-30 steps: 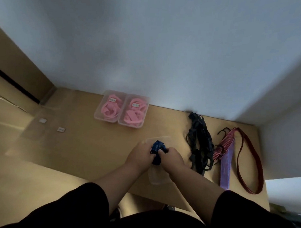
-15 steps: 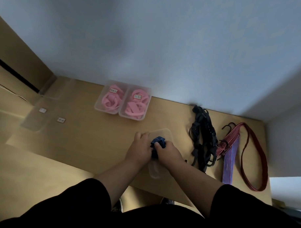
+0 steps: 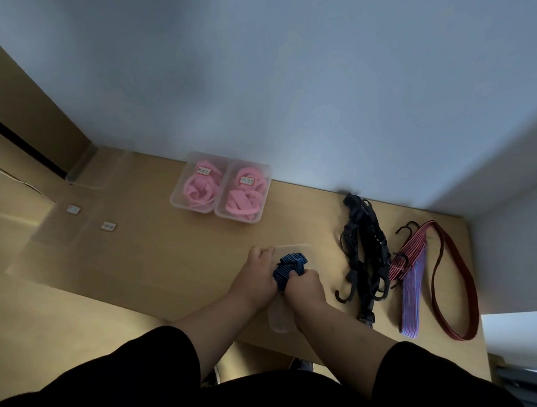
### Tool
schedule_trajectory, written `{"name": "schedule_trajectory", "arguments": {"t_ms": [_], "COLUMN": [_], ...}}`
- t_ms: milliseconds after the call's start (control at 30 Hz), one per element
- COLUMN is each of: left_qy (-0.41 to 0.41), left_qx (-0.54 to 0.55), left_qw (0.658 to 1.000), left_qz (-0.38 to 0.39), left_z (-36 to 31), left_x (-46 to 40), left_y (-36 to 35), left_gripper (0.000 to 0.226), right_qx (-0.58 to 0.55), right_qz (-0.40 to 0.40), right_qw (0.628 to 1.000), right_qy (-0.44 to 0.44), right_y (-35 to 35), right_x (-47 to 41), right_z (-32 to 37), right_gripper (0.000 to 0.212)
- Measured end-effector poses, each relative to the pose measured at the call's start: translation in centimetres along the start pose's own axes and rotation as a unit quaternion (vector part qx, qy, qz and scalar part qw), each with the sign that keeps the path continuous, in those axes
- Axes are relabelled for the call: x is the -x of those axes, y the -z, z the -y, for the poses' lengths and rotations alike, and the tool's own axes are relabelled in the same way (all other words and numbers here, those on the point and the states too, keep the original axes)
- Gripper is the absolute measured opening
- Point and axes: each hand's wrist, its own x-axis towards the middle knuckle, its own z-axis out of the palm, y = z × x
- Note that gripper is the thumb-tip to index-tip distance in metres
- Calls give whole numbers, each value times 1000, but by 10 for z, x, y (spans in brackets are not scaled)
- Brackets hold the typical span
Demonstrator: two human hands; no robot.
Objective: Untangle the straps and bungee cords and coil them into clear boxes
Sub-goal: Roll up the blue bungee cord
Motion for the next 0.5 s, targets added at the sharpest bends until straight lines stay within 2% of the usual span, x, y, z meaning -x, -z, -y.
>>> {"name": "schedule_trajectory", "arguments": {"t_ms": [167,300,400,500], "left_qy": [6,6,1,-12], "left_qx": [-5,-15,-51,-121], "left_qw": [1000,1000,999,993], "left_qz": [8,21,11,7], "left_z": [-2,0,3,7], "left_x": [0,-2,-5,-10], "left_y": [1,5,7,9], "left_gripper": [47,45,49,54], "right_qx": [-56,-123,-83,-24], "right_qz": [-21,8,10,-21], "right_qw": [997,991,995,999], "right_qy": [-46,-61,-45,-33], "right_y": [-5,-7,-7,-8], "right_x": [-1,2,6,8], "right_z": [3,0,-1,-3], "right_gripper": [35,30,31,27]}}
